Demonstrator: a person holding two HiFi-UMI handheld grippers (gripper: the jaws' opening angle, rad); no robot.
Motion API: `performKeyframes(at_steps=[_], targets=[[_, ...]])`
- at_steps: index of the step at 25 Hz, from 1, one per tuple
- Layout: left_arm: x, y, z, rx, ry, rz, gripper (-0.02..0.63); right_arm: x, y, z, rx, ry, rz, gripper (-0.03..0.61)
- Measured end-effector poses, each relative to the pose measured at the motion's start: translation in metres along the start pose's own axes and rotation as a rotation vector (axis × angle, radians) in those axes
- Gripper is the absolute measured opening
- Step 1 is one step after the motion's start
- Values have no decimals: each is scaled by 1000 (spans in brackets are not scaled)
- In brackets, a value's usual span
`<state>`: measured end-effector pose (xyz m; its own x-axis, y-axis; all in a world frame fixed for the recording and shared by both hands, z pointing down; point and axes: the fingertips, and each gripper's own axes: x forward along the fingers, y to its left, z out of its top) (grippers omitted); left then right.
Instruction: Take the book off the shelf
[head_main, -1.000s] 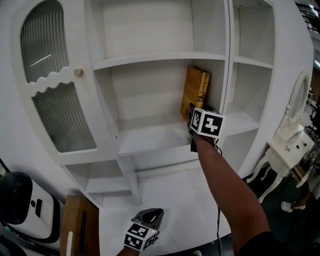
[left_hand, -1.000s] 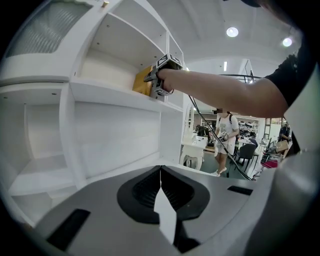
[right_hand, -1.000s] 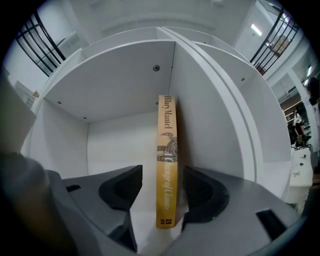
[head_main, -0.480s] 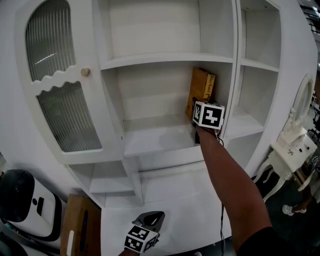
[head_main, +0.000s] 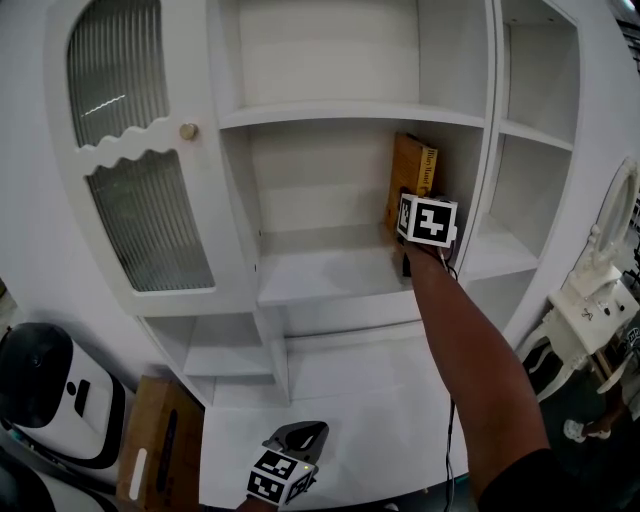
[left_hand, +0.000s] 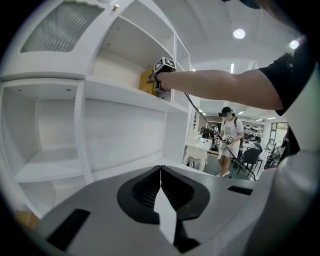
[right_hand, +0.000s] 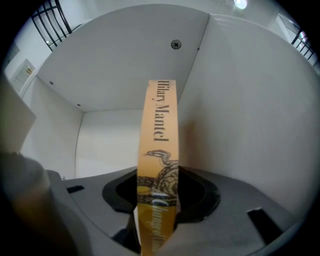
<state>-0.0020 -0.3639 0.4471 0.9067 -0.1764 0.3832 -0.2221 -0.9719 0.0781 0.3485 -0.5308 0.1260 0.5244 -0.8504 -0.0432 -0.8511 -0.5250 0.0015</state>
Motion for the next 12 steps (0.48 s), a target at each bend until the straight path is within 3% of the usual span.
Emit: performKeyframes(at_steps=[2,12], targets=[[-1,-1,-1,-5,1,1,11,-1,-3,-1,14,1,2,166],[6,-7,2,6,-11,-16,11,-23,2,7,2,-23,68,156]])
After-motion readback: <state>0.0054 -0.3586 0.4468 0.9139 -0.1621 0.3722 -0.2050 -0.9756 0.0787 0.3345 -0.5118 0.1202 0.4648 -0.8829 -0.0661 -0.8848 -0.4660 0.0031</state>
